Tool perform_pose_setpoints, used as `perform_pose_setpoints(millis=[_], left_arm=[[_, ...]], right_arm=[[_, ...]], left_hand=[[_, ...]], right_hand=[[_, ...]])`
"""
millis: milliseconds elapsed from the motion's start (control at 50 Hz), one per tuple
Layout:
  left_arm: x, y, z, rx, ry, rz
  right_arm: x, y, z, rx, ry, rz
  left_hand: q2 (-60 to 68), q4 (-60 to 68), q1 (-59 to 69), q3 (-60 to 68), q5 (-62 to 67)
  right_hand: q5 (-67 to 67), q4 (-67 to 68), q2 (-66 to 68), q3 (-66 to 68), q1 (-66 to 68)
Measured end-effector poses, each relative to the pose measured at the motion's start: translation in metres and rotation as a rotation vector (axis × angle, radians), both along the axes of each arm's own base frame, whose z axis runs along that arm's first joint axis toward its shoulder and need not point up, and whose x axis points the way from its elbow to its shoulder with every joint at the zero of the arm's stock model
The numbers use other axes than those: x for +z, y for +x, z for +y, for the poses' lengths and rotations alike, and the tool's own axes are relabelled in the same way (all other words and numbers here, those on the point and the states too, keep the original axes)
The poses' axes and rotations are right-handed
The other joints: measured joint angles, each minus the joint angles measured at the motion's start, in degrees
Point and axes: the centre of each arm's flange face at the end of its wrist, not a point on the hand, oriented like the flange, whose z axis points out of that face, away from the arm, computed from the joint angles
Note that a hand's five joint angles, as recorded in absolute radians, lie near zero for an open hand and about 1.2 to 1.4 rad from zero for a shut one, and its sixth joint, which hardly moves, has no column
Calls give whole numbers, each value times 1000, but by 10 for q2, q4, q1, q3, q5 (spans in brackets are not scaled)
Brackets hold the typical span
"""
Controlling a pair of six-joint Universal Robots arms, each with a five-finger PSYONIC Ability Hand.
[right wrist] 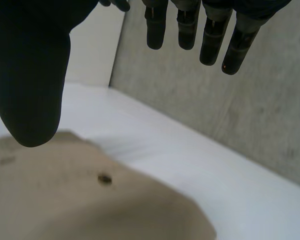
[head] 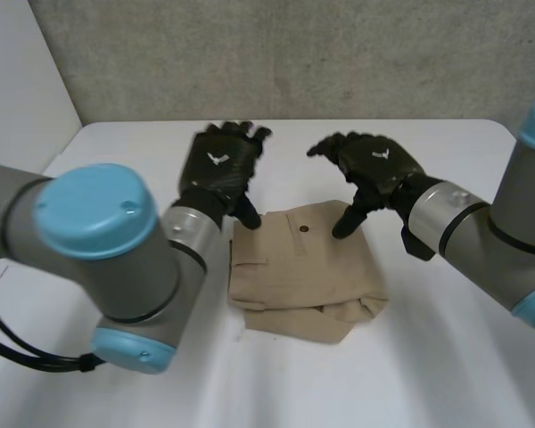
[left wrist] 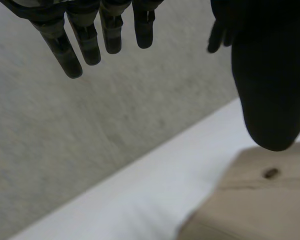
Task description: Fold the shorts.
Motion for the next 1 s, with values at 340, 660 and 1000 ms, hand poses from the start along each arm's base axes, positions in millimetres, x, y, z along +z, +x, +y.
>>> perform_pose_setpoints(millis=[340,660,1000], left_arm=[[-98,-2,5,6,382,-225],[4,11,7,18,221,-92],[145,97,7,163,70,45]], right_arm=[[-106,-8,-19,-53,153,429],[-18,-15,-21,-160,-49,335],[106,-63,-5,-506,-274,112]], left_hand=[[0,0,0,0,0],[0,0,0,0,-1],[0,0,0,0,-1]], right_hand=[[0,0,0,-6,-15],[-4,0,-9,-13,-35],[-4,0,-9,-13,-35]])
